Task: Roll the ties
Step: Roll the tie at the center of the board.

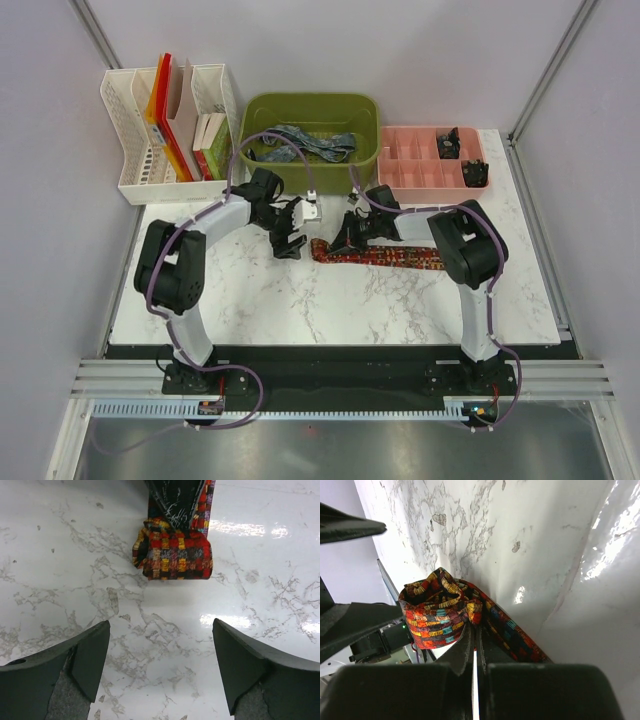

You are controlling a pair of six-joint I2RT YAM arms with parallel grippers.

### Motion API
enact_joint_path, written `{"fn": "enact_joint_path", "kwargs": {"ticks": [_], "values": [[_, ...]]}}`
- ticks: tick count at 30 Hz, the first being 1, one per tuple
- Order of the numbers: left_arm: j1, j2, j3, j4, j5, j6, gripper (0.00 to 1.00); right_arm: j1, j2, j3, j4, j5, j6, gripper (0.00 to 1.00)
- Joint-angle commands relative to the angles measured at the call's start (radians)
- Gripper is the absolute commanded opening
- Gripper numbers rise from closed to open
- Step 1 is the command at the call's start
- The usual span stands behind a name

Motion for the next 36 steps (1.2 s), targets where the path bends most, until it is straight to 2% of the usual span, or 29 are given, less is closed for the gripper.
{"fn": "enact_joint_path", "kwargs": {"ticks": [1, 5, 9, 14, 19, 21, 24, 30, 36], "values": [[-0.030, -0.019, -0.014, 0.068, 0.072, -0.040, 0.90, 0.011, 0.046, -0.018, -0.065, 0.120, -0.042, 0.00], [-0.051, -0.015, -0.035, 0.114, 0.081, -0.071, 0.90, 0.028, 0.049, -0.029, -0.011, 0.115, -0.007, 0.00], [-0.096, -0.015, -0.097, 0.217, 0.028, -0.071, 0.91, 0.033, 0.047, -0.031, -0.005, 0.109, 0.001, 0.00], [-0.134, 0.047, -0.048, 0.200, -0.030, -0.050, 0.92, 0.039, 0.033, -0.034, 0.012, 0.101, 0.006, 0.00], [-0.142, 0.100, -0.003, 0.125, -0.087, -0.034, 0.75, 0.064, 0.088, 0.004, 0.038, 0.086, -0.006, 0.00], [-0.134, 0.099, -0.026, 0.111, -0.112, -0.027, 0.66, 0.065, 0.118, 0.044, 0.047, 0.080, -0.007, 0.00], [-0.121, 0.071, -0.072, 0.111, -0.120, -0.021, 0.58, 0.065, 0.142, 0.070, 0.055, 0.072, -0.007, 0.00], [-0.119, 0.059, -0.111, 0.108, -0.153, -0.022, 0.49, 0.082, 0.055, 0.054, 0.075, 0.023, 0.055, 0.00], [-0.117, 0.060, -0.106, 0.088, -0.149, -0.034, 0.46, 0.094, -0.040, 0.011, 0.033, 0.048, 0.119, 0.00]]}}
